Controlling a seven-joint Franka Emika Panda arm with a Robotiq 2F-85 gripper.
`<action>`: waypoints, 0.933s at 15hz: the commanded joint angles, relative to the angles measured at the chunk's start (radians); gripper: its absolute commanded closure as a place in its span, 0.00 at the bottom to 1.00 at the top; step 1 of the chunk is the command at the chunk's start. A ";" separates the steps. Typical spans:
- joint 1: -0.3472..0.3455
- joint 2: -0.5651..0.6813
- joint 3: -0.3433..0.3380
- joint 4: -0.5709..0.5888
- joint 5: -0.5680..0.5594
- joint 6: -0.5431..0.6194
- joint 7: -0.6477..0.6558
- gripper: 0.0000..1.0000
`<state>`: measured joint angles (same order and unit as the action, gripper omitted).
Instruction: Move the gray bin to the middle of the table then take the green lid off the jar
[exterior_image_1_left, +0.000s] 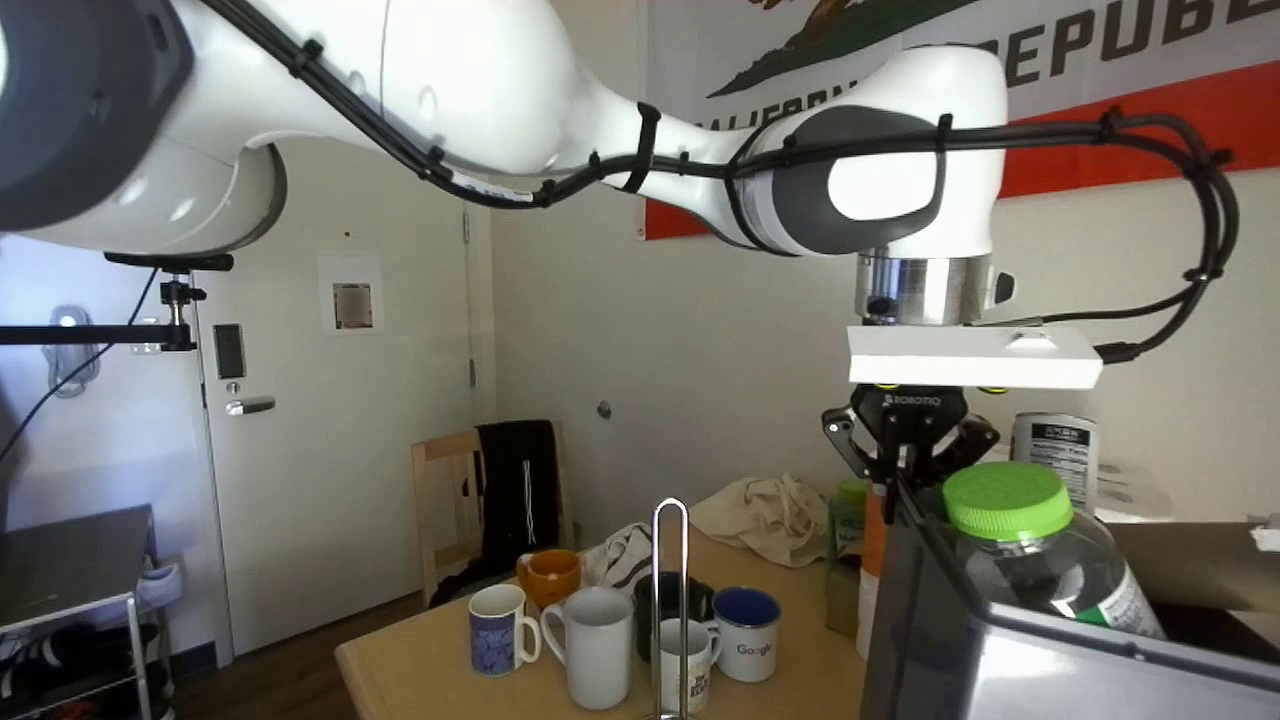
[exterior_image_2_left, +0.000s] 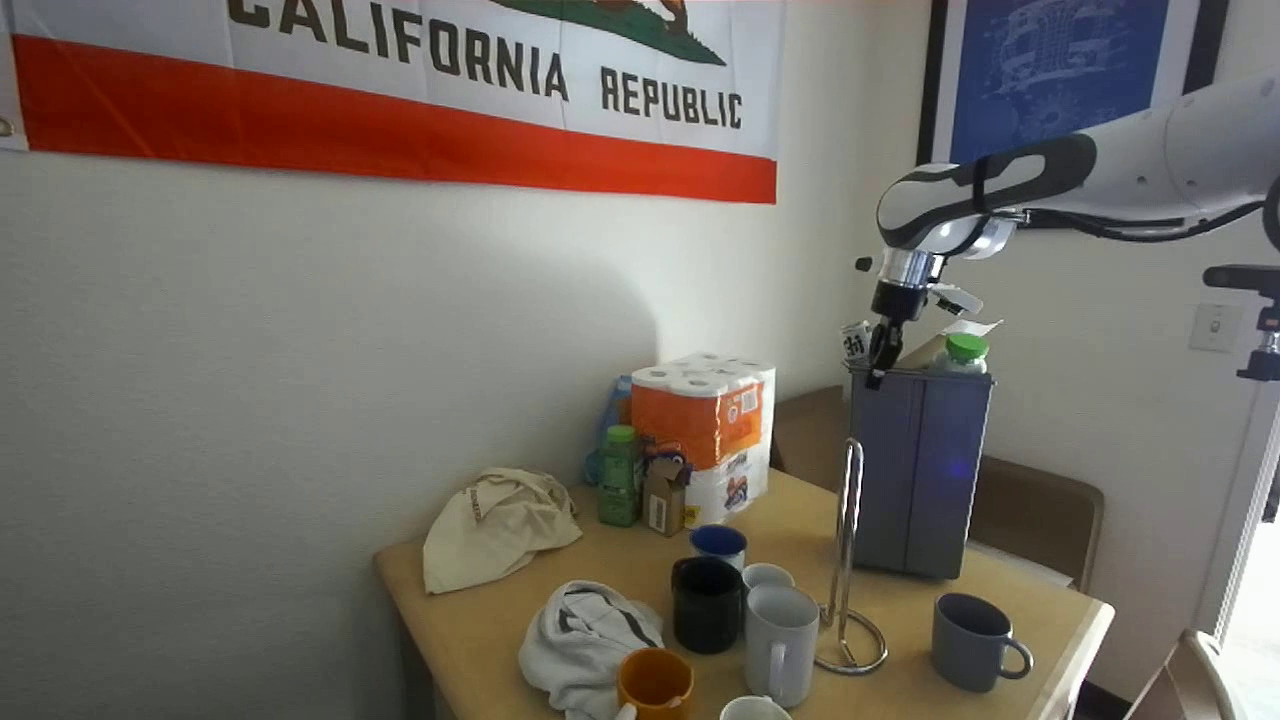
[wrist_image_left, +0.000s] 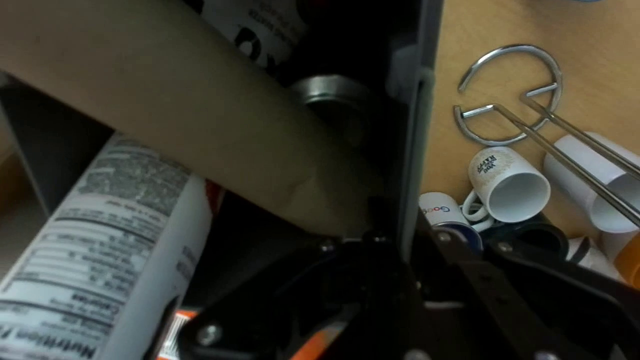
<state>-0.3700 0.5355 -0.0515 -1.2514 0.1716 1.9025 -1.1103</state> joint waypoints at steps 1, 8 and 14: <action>0.022 -0.101 0.013 -0.072 0.007 -0.002 0.019 0.97; 0.053 -0.166 0.019 -0.163 0.008 0.086 0.007 0.97; 0.102 -0.237 0.014 -0.297 -0.017 0.218 0.000 0.97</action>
<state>-0.2938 0.3993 -0.0361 -1.4419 0.1693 2.0332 -1.1100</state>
